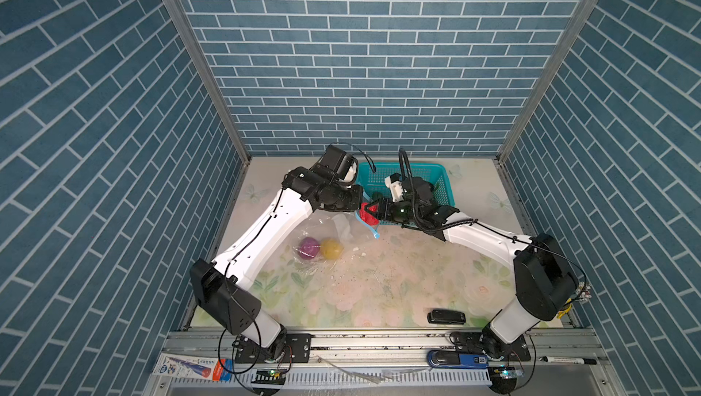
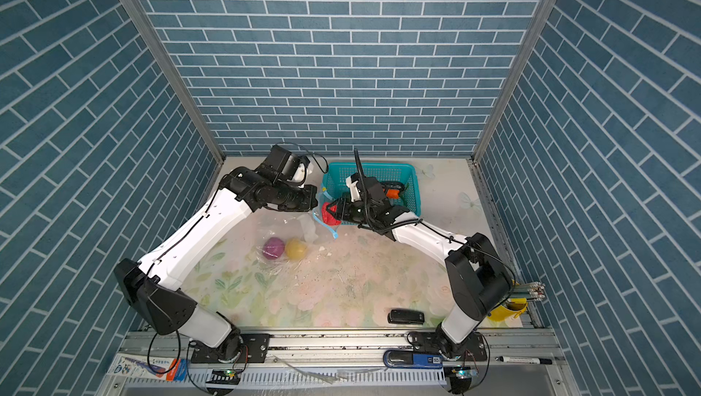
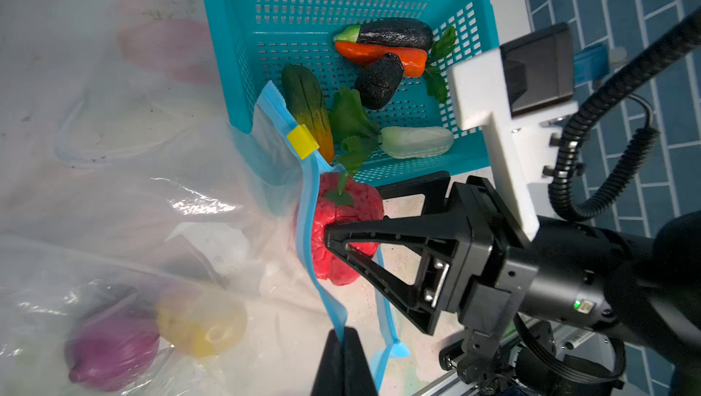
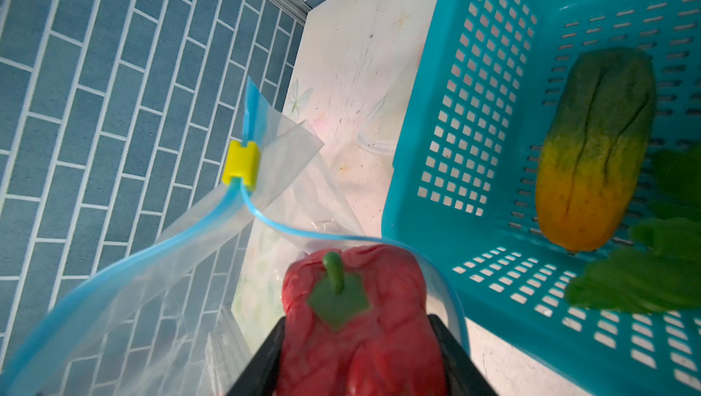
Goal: Place the food in the zip-top bag and seal the zipper
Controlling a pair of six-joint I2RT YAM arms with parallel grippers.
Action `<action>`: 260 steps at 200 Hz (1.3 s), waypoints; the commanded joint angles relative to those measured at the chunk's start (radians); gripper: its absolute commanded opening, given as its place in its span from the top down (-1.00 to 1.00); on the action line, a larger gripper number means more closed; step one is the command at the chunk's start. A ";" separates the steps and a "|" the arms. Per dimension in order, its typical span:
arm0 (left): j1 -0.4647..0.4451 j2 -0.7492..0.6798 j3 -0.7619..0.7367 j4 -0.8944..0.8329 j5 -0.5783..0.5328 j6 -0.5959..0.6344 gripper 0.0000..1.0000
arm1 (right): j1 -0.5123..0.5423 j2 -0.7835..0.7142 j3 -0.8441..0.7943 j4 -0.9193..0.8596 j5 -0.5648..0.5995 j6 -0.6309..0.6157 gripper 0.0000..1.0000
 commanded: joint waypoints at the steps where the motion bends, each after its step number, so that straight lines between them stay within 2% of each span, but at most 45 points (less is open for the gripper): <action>1: -0.032 0.024 0.036 -0.082 -0.102 0.035 1.00 | 0.005 0.008 0.033 0.011 -0.013 -0.007 0.31; 76: -0.048 0.033 0.032 -0.069 -0.097 0.027 1.00 | 0.010 0.012 0.022 0.005 -0.014 -0.013 0.23; 150: -0.048 0.033 0.032 -0.055 -0.080 0.029 1.00 | 0.021 0.016 0.039 -0.028 -0.001 -0.037 -0.19; 260: -0.047 0.027 0.034 -0.048 -0.076 0.038 1.00 | 0.027 0.024 0.072 -0.056 0.002 -0.050 -0.27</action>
